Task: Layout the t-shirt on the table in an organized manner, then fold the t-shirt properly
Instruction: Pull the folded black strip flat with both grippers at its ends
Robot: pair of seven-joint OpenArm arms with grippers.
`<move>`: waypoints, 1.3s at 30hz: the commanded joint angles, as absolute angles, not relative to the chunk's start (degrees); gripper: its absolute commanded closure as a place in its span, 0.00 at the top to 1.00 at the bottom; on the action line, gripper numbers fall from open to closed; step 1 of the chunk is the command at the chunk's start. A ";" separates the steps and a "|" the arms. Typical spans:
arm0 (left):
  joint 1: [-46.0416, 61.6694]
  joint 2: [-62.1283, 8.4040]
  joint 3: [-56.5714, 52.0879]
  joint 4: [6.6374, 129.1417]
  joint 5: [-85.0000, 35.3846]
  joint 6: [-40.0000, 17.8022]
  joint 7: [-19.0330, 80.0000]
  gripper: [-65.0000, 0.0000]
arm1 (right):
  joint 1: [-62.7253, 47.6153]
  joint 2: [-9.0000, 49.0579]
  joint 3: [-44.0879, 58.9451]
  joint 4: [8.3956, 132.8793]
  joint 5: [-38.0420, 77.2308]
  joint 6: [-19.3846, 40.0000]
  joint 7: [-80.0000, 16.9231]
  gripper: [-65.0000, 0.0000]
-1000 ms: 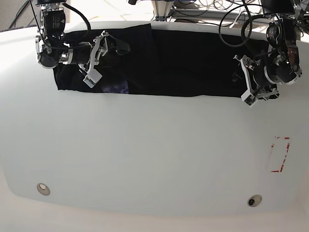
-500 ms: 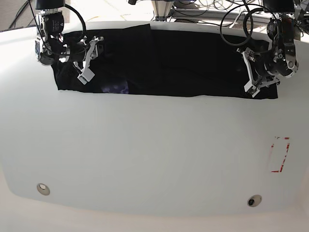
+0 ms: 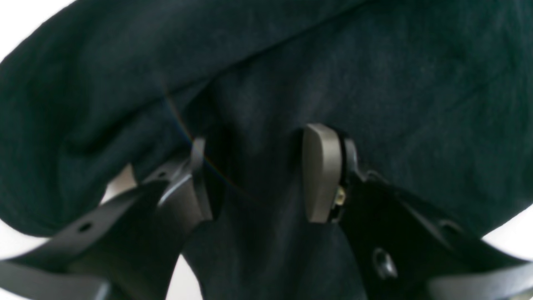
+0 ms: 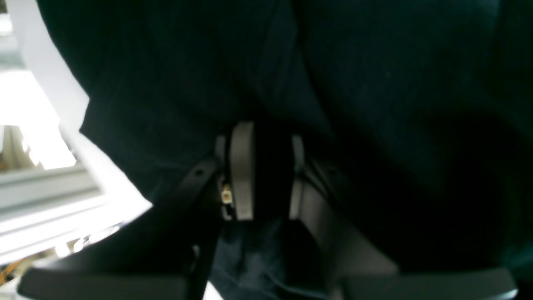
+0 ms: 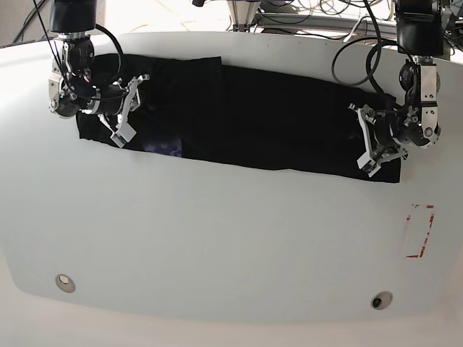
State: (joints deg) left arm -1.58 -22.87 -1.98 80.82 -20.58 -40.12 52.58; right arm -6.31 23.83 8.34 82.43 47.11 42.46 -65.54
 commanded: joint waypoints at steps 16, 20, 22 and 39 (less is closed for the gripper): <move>-7.52 -22.55 -1.01 79.34 -18.51 -40.00 57.36 0.41 | 3.12 25.45 8.57 69.85 34.24 40.00 -60.88 0.20; -8.57 -22.55 -2.33 83.21 -19.03 -40.00 60.18 0.41 | 3.30 25.36 8.57 69.93 34.24 40.00 -60.88 0.20; -8.48 -22.55 -4.97 85.49 -20.53 -40.00 61.32 0.44 | 3.38 25.19 8.57 69.93 34.24 40.00 -60.88 0.20; -9.19 -22.55 -25.27 80.84 -34.33 -40.00 68.53 0.67 | 3.38 25.10 8.57 69.93 34.24 40.00 -60.88 0.20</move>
State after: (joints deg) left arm -8.12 -21.63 -23.81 83.44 -31.51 -39.94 69.14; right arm 3.64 24.14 8.43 70.43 40.86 42.48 -56.84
